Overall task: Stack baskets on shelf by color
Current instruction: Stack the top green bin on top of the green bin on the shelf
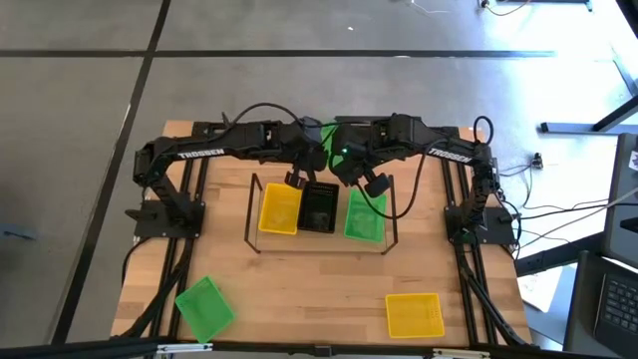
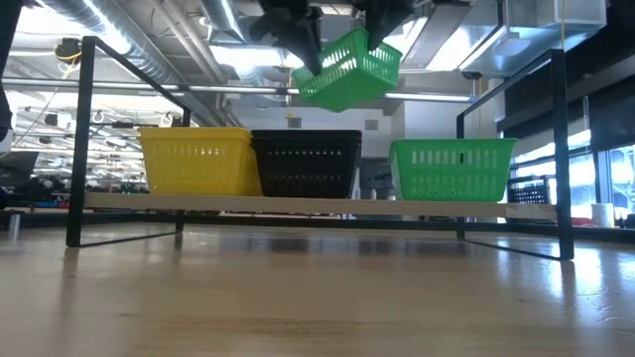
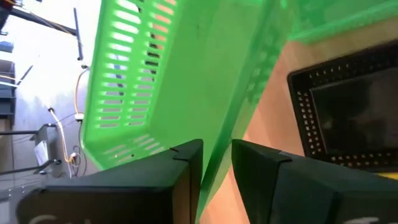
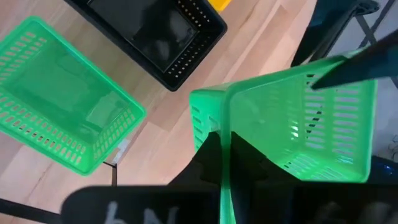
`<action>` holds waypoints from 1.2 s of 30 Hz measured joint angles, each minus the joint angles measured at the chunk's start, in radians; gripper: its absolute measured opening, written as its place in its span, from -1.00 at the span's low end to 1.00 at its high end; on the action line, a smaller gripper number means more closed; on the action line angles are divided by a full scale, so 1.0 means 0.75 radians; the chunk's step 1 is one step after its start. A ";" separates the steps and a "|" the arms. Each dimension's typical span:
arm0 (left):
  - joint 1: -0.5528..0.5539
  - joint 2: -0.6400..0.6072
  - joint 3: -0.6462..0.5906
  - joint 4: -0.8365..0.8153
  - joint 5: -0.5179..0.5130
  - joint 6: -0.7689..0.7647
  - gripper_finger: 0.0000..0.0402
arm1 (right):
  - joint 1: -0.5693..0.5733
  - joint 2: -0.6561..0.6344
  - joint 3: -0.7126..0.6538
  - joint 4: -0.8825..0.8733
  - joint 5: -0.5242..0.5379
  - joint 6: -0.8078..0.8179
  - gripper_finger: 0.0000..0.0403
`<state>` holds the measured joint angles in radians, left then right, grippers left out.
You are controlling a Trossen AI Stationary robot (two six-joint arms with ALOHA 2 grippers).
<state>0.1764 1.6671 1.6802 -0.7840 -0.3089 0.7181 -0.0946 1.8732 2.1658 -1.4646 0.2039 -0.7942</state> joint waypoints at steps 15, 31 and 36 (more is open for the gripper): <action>-0.059 -0.013 0.000 0.048 -0.168 0.031 -0.59 | 0.000 -0.001 0.001 -0.020 0.009 0.005 -0.99; -0.156 -0.097 0.001 0.053 -0.204 0.054 -0.59 | 0.000 -0.001 0.001 -0.044 0.012 0.013 -1.00; -0.172 -0.151 0.005 0.065 -0.342 -0.044 -0.59 | 0.000 -0.005 0.002 -0.058 0.032 0.170 -1.00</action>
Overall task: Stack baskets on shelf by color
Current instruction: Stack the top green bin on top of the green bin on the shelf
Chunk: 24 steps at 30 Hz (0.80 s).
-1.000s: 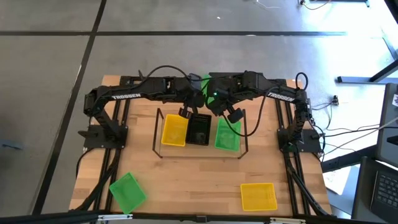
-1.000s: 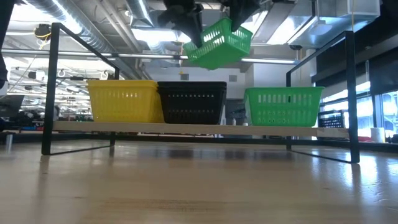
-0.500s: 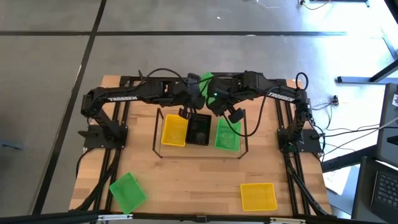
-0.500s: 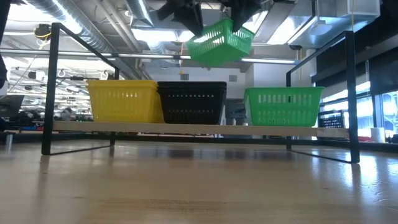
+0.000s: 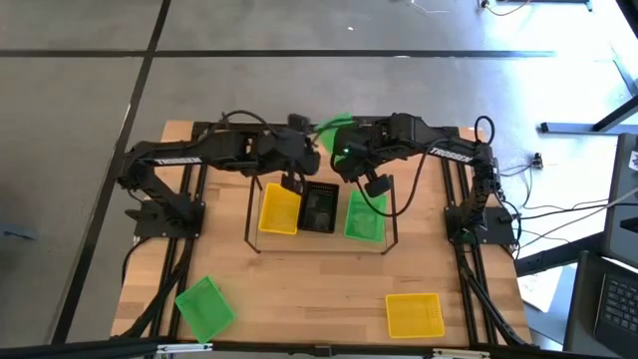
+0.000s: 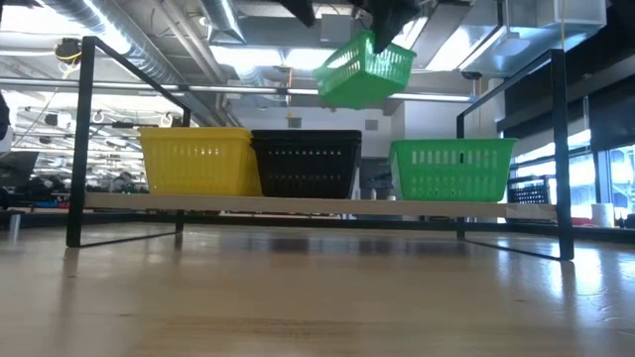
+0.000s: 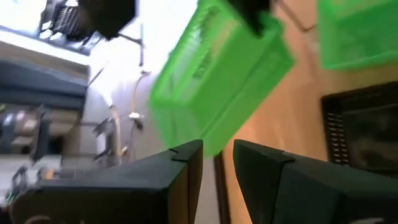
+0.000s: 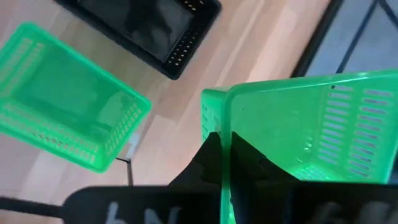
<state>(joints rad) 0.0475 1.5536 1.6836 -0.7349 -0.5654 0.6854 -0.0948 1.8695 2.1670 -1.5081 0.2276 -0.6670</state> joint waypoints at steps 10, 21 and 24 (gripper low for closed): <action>-0.016 -0.197 0.000 -0.077 -0.071 -0.226 -0.59 | 0.016 -0.054 0.001 -0.086 0.038 0.383 -1.00; -0.015 -0.335 0.002 -0.251 -0.071 -0.473 -0.59 | 0.133 -0.197 0.001 -0.084 0.182 0.813 -1.00; -0.015 -0.333 -0.001 -0.321 -0.067 -0.525 -0.59 | 0.162 -0.234 0.001 -0.084 0.202 1.042 -1.00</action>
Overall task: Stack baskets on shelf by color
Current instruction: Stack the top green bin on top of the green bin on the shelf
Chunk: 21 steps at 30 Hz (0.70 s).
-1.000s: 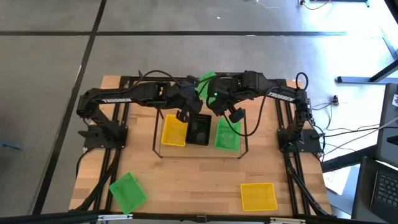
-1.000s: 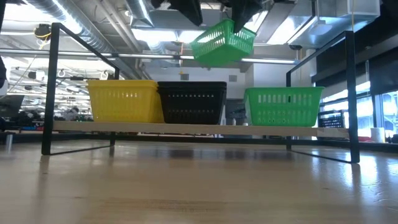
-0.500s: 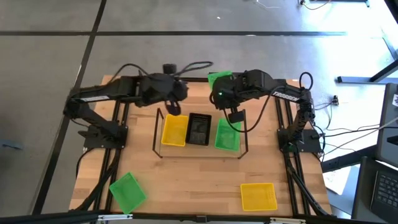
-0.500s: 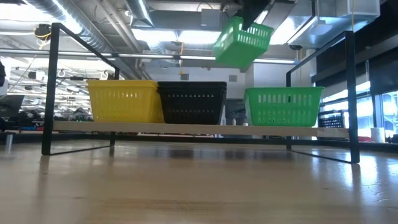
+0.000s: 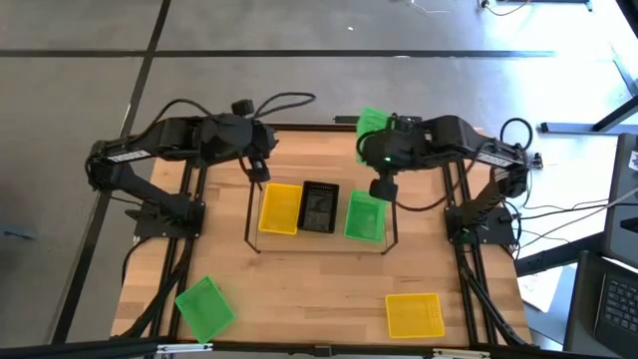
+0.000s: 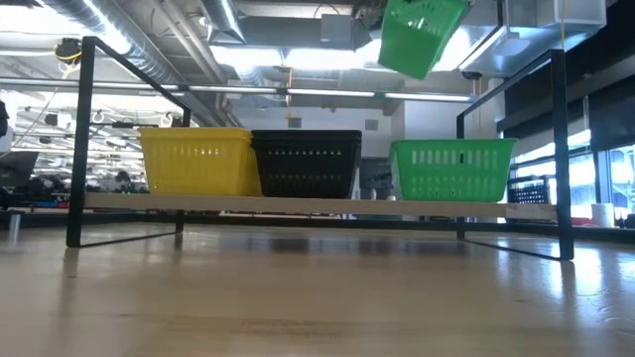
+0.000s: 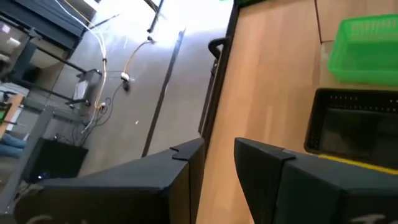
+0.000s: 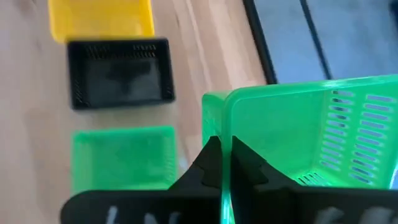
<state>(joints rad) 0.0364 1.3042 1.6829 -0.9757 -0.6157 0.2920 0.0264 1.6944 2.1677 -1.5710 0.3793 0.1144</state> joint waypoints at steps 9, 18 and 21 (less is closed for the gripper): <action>0.000 -0.013 0.001 -0.084 0.001 -0.030 -0.59 | 0.154 -0.001 0.001 0.003 -0.073 0.230 -1.00; 0.000 -0.012 0.001 -0.086 0.022 -0.027 -0.59 | 0.259 0.117 0.000 0.001 -0.197 0.365 -1.00; 0.000 -0.012 0.001 -0.095 0.066 -0.027 -0.59 | 0.285 0.141 0.000 0.000 -0.216 0.437 -1.00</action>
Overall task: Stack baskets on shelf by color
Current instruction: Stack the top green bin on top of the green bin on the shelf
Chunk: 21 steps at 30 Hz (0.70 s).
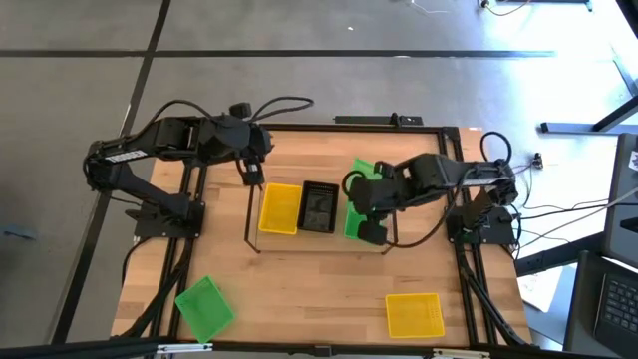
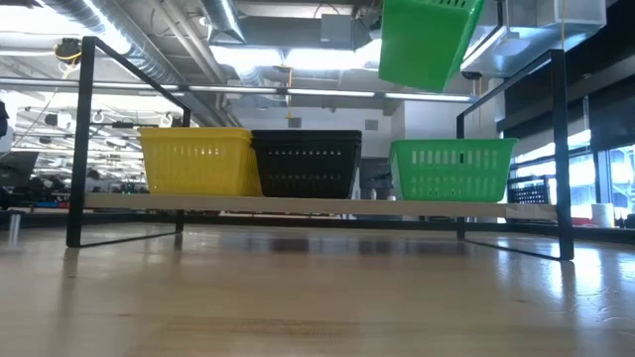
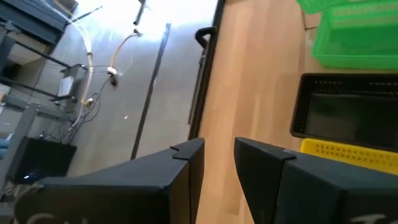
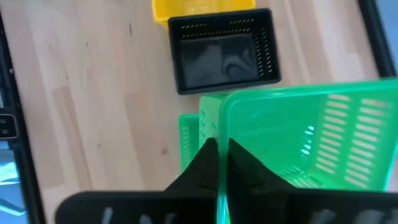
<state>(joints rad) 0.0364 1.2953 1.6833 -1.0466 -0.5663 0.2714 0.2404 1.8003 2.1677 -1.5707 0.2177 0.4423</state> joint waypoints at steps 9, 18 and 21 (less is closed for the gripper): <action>-0.017 0.000 0.000 -0.026 0.015 0.000 -0.59 | 0.014 0.029 -0.134 0.009 -0.002 0.153 -1.00; -0.018 -0.003 0.000 -0.026 0.015 0.002 -0.59 | 0.014 0.031 -0.432 0.177 -0.006 0.133 -1.00; -0.017 -0.003 0.000 -0.026 0.014 0.002 -0.59 | 0.011 0.031 -0.495 0.221 -0.021 0.137 -1.00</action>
<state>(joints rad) 0.0235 1.2930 1.6833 -1.0659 -0.5556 0.2726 0.2486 1.8236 1.7968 -1.4052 0.2022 0.5448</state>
